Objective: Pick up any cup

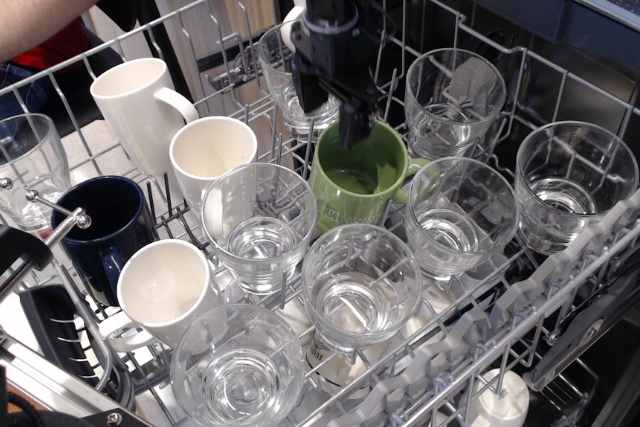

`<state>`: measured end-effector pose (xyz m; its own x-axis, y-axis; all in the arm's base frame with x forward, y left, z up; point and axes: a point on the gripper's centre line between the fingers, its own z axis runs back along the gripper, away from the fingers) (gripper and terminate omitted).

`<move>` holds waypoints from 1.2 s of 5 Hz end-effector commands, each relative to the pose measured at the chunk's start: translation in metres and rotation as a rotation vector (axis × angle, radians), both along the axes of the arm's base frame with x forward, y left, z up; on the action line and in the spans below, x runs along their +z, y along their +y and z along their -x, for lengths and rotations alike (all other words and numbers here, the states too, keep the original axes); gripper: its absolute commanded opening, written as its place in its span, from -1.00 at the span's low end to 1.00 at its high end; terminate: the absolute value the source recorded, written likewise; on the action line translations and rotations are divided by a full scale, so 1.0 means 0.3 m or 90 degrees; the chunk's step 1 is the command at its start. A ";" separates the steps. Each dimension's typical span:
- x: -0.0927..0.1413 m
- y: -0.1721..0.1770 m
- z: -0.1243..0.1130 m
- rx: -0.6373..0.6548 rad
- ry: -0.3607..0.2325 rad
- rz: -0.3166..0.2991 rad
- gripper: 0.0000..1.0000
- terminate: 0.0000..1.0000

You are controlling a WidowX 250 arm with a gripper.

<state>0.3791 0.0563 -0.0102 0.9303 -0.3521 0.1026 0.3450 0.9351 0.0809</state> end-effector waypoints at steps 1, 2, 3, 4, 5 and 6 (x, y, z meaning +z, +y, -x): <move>0.000 0.000 -0.051 0.006 -0.056 -0.020 1.00 -1.00; -0.019 0.009 -0.090 0.014 -0.069 -0.035 1.00 -1.00; -0.037 0.019 -0.121 0.014 -0.071 -0.050 1.00 -1.00; -0.081 0.021 -0.119 0.015 -0.079 -0.067 1.00 -1.00; -0.100 0.018 -0.115 0.021 -0.066 -0.068 -1.00 -1.00; -0.085 0.016 -0.114 0.024 -0.062 -0.063 -1.00 -1.00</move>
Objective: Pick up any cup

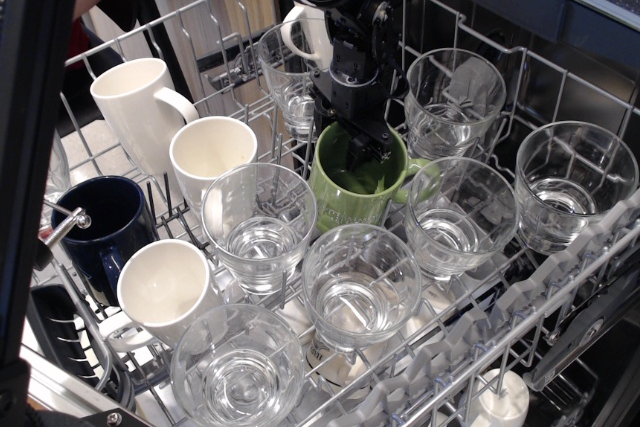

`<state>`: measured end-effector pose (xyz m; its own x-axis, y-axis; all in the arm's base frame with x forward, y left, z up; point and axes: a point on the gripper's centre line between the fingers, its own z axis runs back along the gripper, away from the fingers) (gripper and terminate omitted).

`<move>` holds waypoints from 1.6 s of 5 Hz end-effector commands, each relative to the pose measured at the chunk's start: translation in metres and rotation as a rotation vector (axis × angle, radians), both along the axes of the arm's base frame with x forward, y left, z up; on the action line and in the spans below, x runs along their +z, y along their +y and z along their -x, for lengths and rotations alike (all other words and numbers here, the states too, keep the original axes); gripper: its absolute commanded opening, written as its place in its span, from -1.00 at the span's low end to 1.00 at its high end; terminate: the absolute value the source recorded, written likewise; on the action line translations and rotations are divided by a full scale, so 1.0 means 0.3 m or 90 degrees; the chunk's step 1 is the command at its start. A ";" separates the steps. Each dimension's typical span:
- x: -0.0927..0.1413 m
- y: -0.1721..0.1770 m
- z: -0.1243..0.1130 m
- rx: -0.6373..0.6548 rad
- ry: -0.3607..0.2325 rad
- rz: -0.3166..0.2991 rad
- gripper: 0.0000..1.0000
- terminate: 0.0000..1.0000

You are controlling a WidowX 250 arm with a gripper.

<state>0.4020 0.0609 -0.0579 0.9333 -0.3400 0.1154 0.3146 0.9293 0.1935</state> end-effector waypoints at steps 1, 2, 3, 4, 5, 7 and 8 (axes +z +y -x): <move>0.094 -0.001 -0.041 0.007 -0.034 0.008 -1.00 -1.00; 0.156 -0.001 -0.046 -0.010 -0.033 0.027 -1.00 -1.00; 0.245 -0.007 -0.049 -0.066 -0.046 0.042 -1.00 -1.00; 0.350 -0.007 -0.070 -0.060 -0.052 0.076 -1.00 -1.00; 0.461 -0.006 -0.092 -0.060 -0.053 0.100 -1.00 -1.00; 0.632 -0.005 -0.079 -0.063 0.043 0.105 -1.00 -1.00; 0.646 -0.012 -0.045 -0.088 0.057 0.097 -1.00 1.00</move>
